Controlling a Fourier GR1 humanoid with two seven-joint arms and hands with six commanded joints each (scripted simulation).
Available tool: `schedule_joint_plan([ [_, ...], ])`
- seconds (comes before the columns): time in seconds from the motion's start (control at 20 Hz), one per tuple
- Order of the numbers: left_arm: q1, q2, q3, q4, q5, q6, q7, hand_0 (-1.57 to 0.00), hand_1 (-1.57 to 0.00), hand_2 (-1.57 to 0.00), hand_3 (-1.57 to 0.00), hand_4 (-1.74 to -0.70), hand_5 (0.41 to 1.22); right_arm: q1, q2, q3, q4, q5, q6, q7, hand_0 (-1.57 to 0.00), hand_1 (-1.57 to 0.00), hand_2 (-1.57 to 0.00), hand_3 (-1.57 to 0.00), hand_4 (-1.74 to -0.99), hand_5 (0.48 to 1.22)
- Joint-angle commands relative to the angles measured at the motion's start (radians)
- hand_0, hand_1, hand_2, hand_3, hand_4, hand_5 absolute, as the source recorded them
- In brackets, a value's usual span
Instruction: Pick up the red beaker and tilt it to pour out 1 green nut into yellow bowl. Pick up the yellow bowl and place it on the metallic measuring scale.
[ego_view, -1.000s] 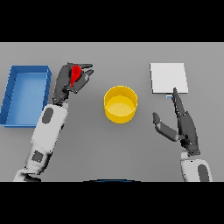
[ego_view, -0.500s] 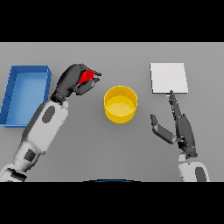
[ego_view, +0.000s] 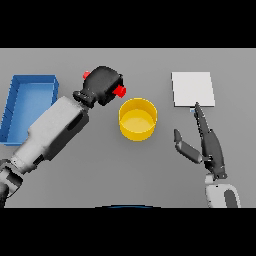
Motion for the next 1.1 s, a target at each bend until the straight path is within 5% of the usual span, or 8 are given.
schedule_joint_plan([
  [0.0,-0.018,0.007,-0.032,0.014,-0.024,-0.019,-0.017,-1.57,-1.57,-1.57,-1.57,-1.69,1.198,-0.002,-0.001,0.001,0.001,0.002,0.0,-0.007,0.0,0.0,0.0,0.0,-1.261,0.715],
  [0.1,-0.076,0.012,-0.095,0.053,-0.074,-0.063,-0.038,-1.57,-1.57,-1.57,-1.57,-1.61,1.206,-0.002,0.003,-0.002,0.001,0.004,-0.009,-0.001,0.0,0.0,0.0,0.0,-1.258,0.697],
  [0.65,-0.296,-0.036,-0.377,0.176,-0.227,-0.258,-0.072,-1.57,-1.57,-1.57,-1.57,-1.73,1.22,-0.002,0.017,-0.001,0.007,0.028,-0.039,-0.014,0.0,0.0,0.0,0.0,-1.191,0.649],
  [1.05,-0.402,-0.055,-0.582,0.251,-0.347,-0.216,-0.139,-1.57,-1.57,-1.57,-1.57,-1.74,1.221,-0.003,0.019,-0.006,-0.004,0.018,-0.039,0.002,0.0,0.0,0.0,0.0,-1.164,0.625],
])
